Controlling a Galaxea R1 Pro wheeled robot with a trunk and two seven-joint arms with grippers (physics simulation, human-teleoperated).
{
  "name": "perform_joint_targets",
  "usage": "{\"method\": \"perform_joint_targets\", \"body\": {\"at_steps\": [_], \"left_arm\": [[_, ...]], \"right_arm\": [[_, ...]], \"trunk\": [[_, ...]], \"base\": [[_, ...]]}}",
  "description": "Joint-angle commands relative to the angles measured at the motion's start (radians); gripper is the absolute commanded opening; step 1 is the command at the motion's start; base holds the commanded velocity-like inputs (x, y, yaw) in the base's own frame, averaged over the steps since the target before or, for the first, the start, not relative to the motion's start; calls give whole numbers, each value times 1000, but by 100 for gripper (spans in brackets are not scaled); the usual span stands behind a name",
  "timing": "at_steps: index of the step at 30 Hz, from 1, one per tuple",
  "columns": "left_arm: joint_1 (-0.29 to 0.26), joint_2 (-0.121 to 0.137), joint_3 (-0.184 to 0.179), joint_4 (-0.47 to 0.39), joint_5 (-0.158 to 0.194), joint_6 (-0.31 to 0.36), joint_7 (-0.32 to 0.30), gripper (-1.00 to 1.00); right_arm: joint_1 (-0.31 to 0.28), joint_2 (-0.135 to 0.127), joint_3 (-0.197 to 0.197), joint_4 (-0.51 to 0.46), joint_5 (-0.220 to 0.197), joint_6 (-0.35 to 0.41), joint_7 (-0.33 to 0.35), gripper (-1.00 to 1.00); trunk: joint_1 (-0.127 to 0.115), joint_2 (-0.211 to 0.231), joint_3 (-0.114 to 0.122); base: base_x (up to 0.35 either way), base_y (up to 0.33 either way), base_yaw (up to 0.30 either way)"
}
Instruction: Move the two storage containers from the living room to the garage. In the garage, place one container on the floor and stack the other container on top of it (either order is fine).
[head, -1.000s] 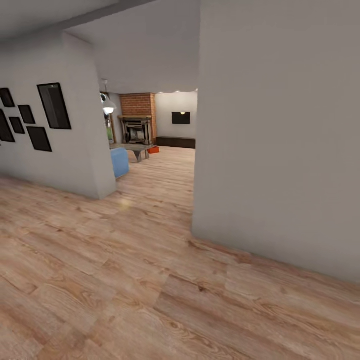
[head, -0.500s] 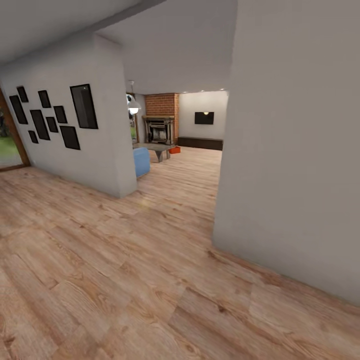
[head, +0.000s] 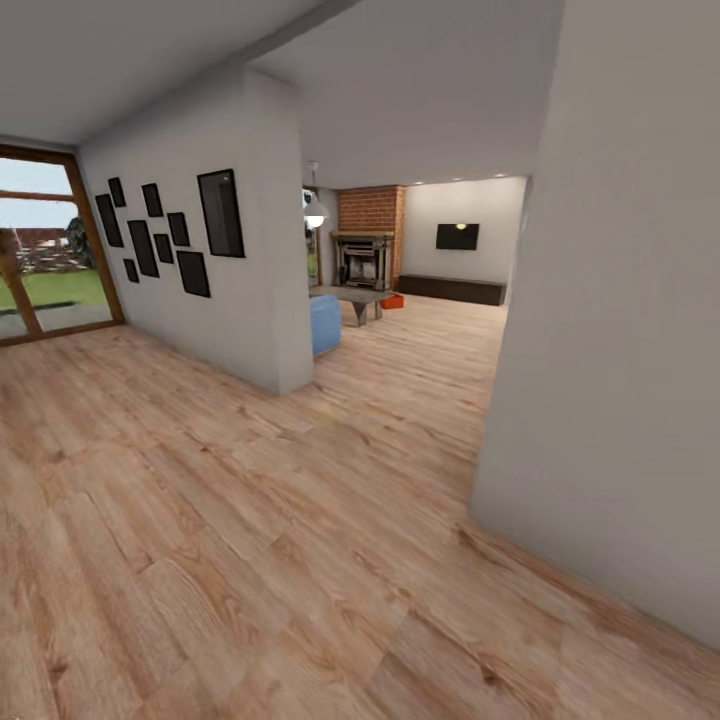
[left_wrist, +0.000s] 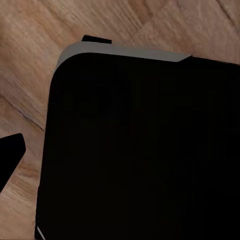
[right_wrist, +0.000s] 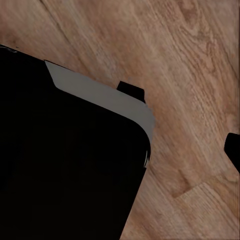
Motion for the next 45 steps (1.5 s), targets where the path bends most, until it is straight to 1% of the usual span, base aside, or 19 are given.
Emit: {"method": "perform_joint_targets", "body": {"at_steps": [1,7,45], "left_arm": [[0,0,1,0,7,-2,-2,100],[0,0,1,0,7,-2,-2,100],[0,0,1,0,7,-2,-2,100]], "right_arm": [[-1,1,9,3,-10,-6,0,100],[-1,1,9,3,-8,-6,0,100],[-1,2,9,3,-8,-6,0,100]], "trunk": [[1,0,-1],[1,0,-1],[1,0,-1]], "base": [[321,0,261],[321,0,73],[321,0,0]]}}
